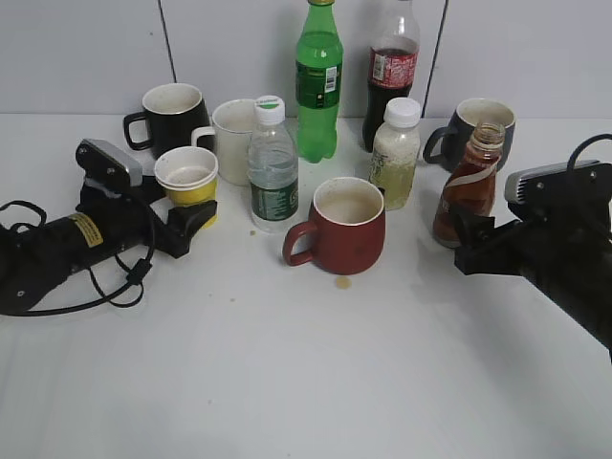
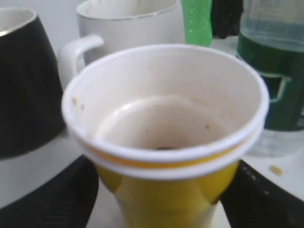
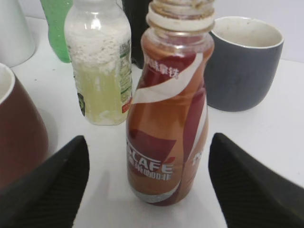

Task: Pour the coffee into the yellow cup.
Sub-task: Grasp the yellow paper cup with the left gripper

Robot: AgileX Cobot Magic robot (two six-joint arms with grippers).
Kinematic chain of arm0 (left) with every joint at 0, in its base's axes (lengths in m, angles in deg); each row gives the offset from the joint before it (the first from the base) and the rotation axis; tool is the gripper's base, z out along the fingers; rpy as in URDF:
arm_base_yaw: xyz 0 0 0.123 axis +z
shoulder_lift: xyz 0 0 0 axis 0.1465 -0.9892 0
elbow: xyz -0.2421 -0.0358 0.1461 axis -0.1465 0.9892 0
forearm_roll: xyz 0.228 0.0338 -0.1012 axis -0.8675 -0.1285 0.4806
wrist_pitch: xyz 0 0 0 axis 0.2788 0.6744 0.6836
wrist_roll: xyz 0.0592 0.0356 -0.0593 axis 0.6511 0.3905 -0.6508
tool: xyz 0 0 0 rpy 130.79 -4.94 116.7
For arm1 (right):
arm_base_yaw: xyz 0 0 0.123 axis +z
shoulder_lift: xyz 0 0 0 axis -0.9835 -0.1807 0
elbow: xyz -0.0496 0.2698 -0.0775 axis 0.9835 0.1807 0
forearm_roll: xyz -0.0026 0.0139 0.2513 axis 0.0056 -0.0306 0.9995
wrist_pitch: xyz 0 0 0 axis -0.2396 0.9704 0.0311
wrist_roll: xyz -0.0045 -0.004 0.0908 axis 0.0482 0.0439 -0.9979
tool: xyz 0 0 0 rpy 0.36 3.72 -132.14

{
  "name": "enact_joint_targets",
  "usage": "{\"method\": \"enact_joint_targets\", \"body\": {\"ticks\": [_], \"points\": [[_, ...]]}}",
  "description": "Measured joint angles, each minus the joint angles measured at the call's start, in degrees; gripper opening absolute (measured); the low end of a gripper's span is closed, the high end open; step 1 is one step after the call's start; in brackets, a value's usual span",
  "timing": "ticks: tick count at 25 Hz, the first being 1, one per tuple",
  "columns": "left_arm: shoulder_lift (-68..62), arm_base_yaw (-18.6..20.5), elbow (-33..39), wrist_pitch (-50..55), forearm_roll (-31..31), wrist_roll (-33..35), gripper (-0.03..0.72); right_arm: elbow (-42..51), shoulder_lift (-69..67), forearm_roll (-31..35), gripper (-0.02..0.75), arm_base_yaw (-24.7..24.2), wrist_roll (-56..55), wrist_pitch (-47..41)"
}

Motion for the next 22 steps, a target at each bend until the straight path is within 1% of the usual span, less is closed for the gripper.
{"method": "enact_joint_targets", "body": {"ticks": [12,16,19,22], "points": [[-1.8,-0.1,-3.9,0.0,-0.2,-0.9,0.597,0.0,0.0,0.1,0.587,0.0,0.0,0.0],[-1.9,-1.4,-5.6,1.5,0.1,-1.1,0.593,0.0,0.0,0.1,0.587,0.0,0.0,0.0],[-1.9,-2.3,-6.3,3.0,1.0,-1.1,0.592,0.0,0.0,0.1,0.587,0.0,0.0,0.0],[-1.9,-2.6,-6.5,3.5,4.2,-1.1,0.568,0.0,0.0,0.1,0.587,0.0,0.0,0.0]]}}
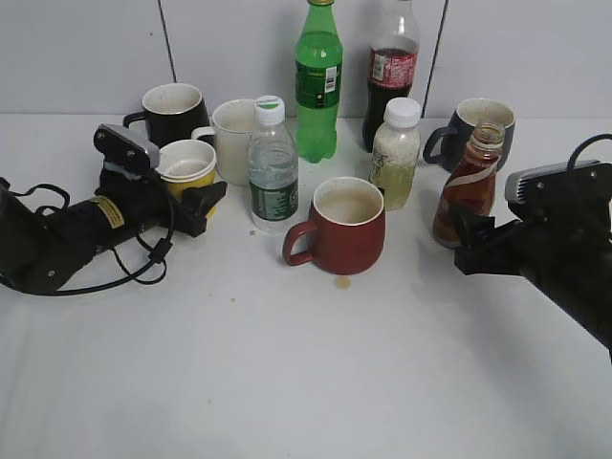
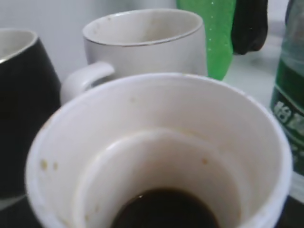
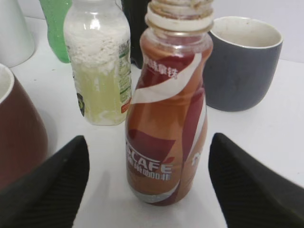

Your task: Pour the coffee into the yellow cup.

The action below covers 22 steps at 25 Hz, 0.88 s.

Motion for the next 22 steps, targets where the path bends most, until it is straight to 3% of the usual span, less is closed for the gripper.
{"method": "enact_joint_targets", "body": {"ticks": [9,17,22], "points": [[0.1,0.0,0.5,-0.2,0.4,0.0,0.393,0.0,0.0,0.0,0.587,0.0,0.0,0.0],[4.5,0.0,7.4,-2.7,0.4,0.0,0.375,-2.1,-3.4,0.0,0.593,0.0,-0.7,0.1],[9.7,0.0,15.5,-7.2,0.4,0.0,0.372,-3.8,-5.6,1.6,0.604,0.0,-2.6,0.1]]}}
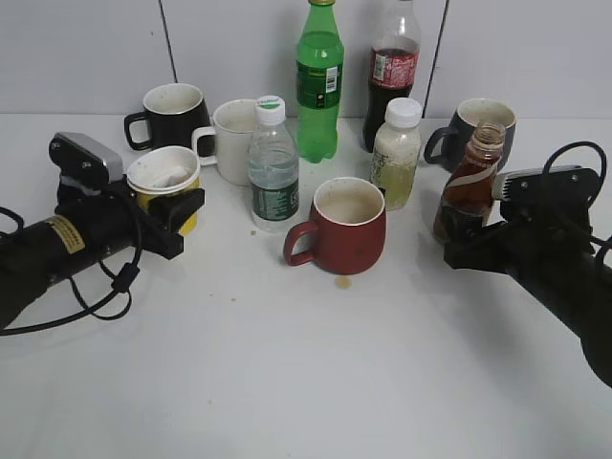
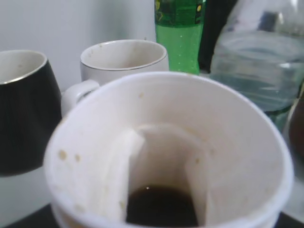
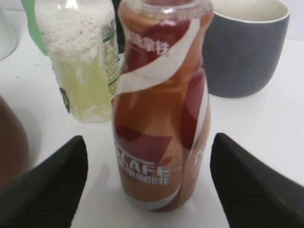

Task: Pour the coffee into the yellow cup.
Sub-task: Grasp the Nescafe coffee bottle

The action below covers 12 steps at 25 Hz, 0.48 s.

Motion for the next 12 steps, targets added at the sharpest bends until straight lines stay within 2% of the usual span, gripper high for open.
{"method": "enact_joint_targets", "body": {"ticks": [7,12], "points": [[4.6,0.0,6.3,-0.2,-0.8,0.0,0.37,-4.4,-4.1,0.8,0.606,0.0,-2.0,0.0],[7.2,0.0,8.2,-0.3,-6.6,0.0,0.37,-6.6,-6.6,1.0,0.607,0.0,-2.2,0.0]]}}
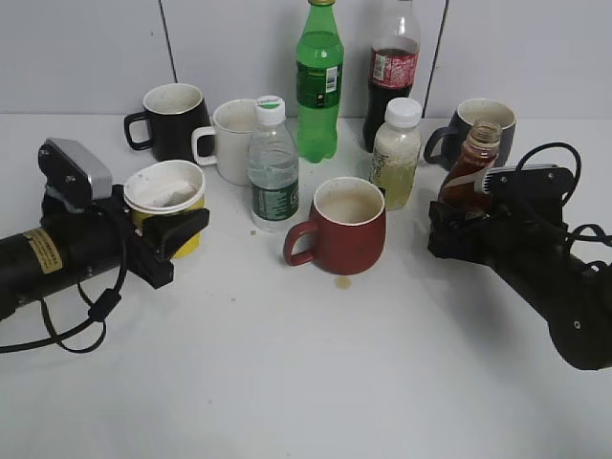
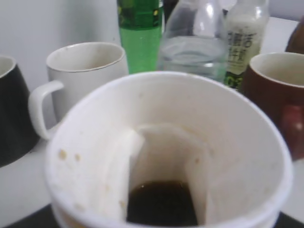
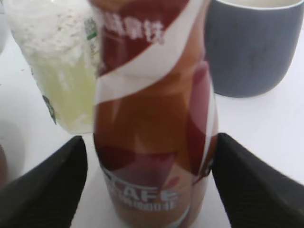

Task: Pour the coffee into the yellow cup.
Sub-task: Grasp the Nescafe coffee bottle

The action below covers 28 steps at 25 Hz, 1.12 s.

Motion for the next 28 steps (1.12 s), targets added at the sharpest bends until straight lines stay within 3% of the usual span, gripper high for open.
{"method": "enact_joint_targets", "body": {"ticks": [7,15,19,28], "points": [[0.5,-0.7,0.1,0.0,-8.0,0.0,0.37,-3.7,-2.4,1.7,0.607,0.0,-0.1,0.0],[0.5,-4.6,0.1,0.0,-8.1,0.0,0.37,-6.8,-5.8,1.8,0.588,-0.1,-0.2,0.0],[0.5,-4.9,0.1,0.0,-8.1,0.0,0.37,-6.9,-6.0,1.9,0.503,-0.1,-0.2,0.0],[0.5,-7.5,0.1,0.0,-8.3,-0.7,0.37,-6.3,-3.4,-1.6,0.503,-0.1,3.1,-1.6]]}}
